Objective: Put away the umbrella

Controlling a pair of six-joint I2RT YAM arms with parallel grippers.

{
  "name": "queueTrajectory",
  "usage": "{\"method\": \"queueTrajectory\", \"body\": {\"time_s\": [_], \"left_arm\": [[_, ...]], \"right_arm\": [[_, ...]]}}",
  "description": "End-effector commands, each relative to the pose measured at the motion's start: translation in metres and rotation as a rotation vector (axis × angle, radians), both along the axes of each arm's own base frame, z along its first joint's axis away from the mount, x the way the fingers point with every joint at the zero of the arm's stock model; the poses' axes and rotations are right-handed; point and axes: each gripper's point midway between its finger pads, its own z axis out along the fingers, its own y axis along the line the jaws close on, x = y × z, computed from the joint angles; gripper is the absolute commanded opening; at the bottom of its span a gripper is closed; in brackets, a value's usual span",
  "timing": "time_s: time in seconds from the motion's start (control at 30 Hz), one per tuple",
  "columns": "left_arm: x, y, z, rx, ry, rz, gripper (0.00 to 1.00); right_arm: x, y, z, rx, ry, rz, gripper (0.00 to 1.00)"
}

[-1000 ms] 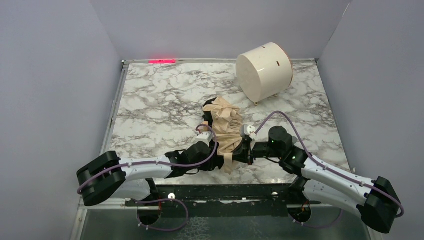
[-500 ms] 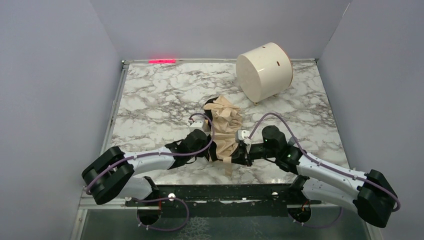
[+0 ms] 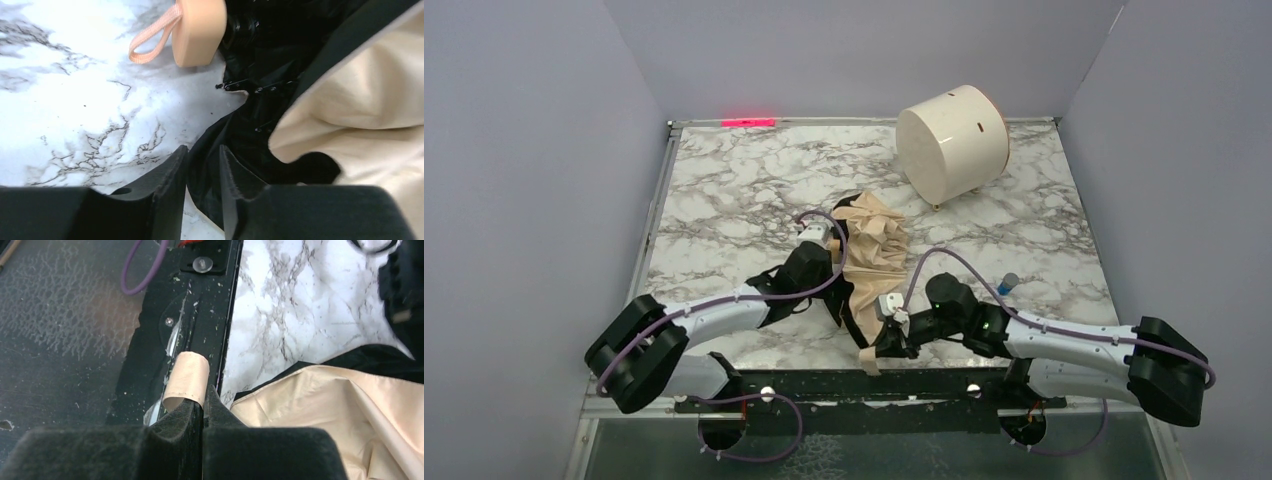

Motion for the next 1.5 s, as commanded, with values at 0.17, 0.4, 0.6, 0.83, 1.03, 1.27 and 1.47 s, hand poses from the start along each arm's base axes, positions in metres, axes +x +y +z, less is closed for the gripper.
{"method": "queueTrajectory", "body": {"time_s": [0.17,0.4,0.6,0.83,1.03,1.27,1.47], "left_arm": [[0.000,-0.001,0.085,-0.098,-0.161,-0.091,0.45],[-0.021,-0.031,0.112,-0.207,-0.189,-0.321,0.68],[-0.025,-0.056,0.090,-0.258,-0.102,-0.389,0.73],[-0.010,-0.068,0.074,-0.266,-0.073,-0.357,0.68],[0.006,-0.075,0.063,-0.233,-0.067,-0.328,0.35],[0.025,-0.065,0.050,-0.171,-0.063,-0.270,0.21],[0.036,-0.056,0.043,-0.149,-0.058,-0.238,0.19]], "right_arm": [[-0.015,0.001,-0.028,-0.020,0.065,-0.061,0.01],[-0.014,-0.005,-0.041,-0.010,0.075,-0.120,0.01],[-0.012,-0.011,-0.057,-0.044,0.082,-0.149,0.01],[-0.015,-0.013,-0.069,-0.060,0.121,-0.163,0.01],[-0.022,-0.015,-0.077,-0.082,0.145,-0.150,0.01],[-0.027,-0.016,-0.080,-0.089,0.163,-0.144,0.01],[-0.041,-0.018,-0.085,-0.128,0.204,-0.107,0.01]]}}
